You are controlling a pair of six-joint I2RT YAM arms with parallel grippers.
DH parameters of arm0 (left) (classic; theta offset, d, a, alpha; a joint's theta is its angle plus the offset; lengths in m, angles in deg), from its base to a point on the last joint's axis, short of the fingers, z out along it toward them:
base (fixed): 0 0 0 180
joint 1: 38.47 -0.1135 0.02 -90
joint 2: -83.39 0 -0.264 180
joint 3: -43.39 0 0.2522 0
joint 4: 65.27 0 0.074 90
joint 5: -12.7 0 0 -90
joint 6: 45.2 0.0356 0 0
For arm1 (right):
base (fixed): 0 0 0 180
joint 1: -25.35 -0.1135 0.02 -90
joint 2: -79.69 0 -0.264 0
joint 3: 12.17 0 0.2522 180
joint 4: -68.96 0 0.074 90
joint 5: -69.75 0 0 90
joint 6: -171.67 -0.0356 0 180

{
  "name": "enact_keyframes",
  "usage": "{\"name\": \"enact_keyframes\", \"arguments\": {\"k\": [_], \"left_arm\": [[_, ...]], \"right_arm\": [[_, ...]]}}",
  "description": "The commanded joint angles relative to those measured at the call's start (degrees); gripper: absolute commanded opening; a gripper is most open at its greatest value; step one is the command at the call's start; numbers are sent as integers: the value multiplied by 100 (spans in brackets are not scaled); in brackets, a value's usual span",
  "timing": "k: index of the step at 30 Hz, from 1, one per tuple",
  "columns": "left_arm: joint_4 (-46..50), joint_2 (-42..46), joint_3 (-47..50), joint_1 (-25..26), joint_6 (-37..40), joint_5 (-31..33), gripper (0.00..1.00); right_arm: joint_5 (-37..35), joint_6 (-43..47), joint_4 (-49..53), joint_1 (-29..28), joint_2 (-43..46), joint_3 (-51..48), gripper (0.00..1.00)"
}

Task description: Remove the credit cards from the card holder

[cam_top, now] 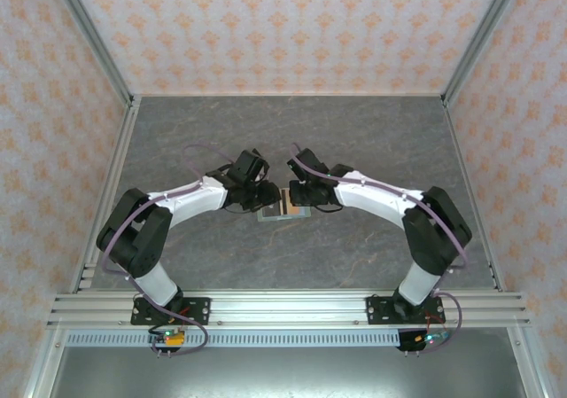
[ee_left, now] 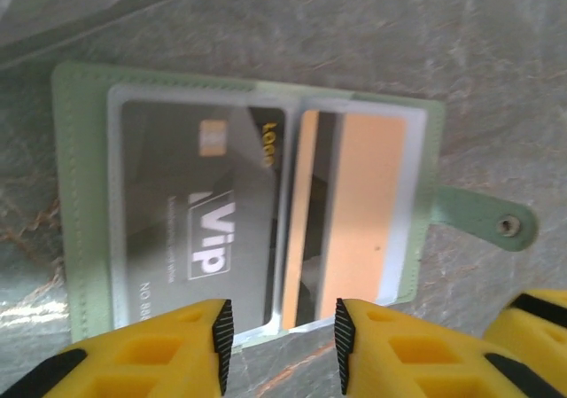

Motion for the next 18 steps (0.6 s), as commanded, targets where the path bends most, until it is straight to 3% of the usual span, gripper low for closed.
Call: {"name": "enact_keyframes", "arguments": {"k": [1, 9, 18], "left_arm": [[-549, 47, 126, -29, -147, 3, 35], [-1016, -212, 219, -10, -215, -507, 32], [-1174, -494, 174, 7, -280, -515, 31]], "right_arm": [[0, -255, 206, -19, -308, 198, 18], [-322, -577, 167, -10, -586, 51, 12], [-307, -603, 177, 42, -837, -10, 11]]}}
